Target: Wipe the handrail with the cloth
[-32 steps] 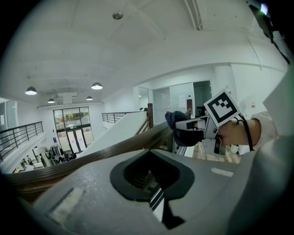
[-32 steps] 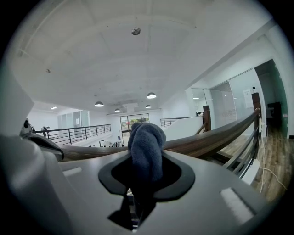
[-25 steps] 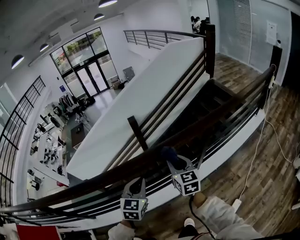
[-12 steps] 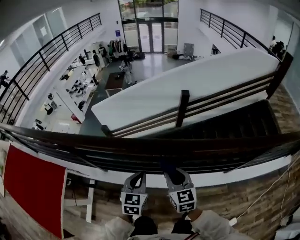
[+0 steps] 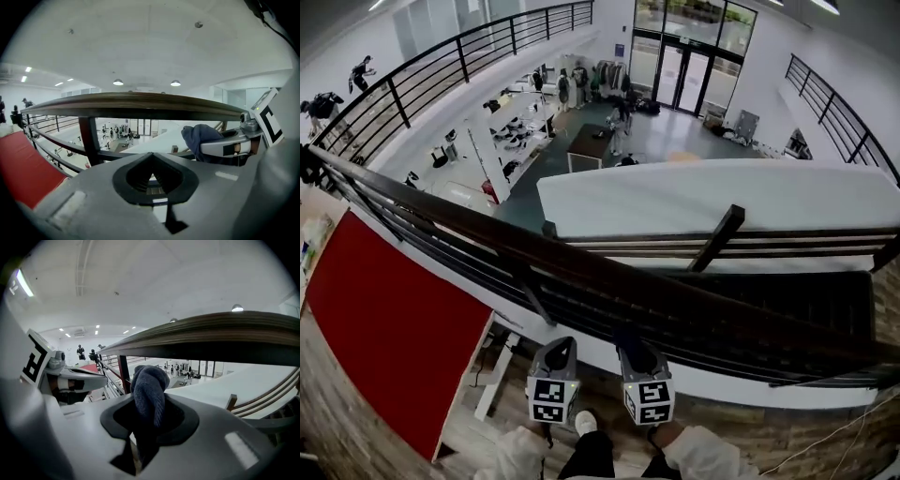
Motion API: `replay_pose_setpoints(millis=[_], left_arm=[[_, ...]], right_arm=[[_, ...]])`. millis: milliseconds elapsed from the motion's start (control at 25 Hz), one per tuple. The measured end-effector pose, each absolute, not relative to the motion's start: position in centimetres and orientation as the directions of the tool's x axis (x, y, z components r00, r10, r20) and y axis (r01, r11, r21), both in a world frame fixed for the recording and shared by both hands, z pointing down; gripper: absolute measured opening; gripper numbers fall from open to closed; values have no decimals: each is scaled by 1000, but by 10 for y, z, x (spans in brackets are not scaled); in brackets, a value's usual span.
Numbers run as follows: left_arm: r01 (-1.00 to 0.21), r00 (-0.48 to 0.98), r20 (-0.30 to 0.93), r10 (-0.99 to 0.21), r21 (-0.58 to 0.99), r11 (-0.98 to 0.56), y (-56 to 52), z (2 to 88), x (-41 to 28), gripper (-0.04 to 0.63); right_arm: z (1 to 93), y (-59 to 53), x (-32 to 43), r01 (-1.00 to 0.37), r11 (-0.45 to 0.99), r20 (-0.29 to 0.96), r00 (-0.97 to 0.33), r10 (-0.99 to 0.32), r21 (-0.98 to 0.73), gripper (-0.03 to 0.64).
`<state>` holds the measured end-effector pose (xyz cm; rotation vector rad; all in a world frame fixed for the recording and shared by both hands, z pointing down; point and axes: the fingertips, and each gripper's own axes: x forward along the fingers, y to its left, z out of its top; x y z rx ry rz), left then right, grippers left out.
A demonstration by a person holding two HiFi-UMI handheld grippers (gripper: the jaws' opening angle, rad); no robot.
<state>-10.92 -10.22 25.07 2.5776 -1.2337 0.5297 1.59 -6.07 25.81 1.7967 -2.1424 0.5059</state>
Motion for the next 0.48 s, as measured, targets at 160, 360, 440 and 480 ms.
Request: replay_pose_setpoints(millis=[160,360,440,480], left_arm=[[-817,554,398,-731,93,-569,-134,258,-161,3],[-859,495,384,-779,83,-505,-178,271,-223,3],[-870,478,378,-793,75,-488,-193,279,-237,2],[-871,473,376,-797,66,-486,-200,283,-242,2]], right_arm=[[269,-101,-27,-979,188,437,-202,-877,-75,95],[283,-154,-88,-971,213,444,-239,-863,-108,95],[293,-174,-107,-969,217,451,-249,-857,-121,95],[298,-185,-116,-967,217,454,-253,-855,-130,95]])
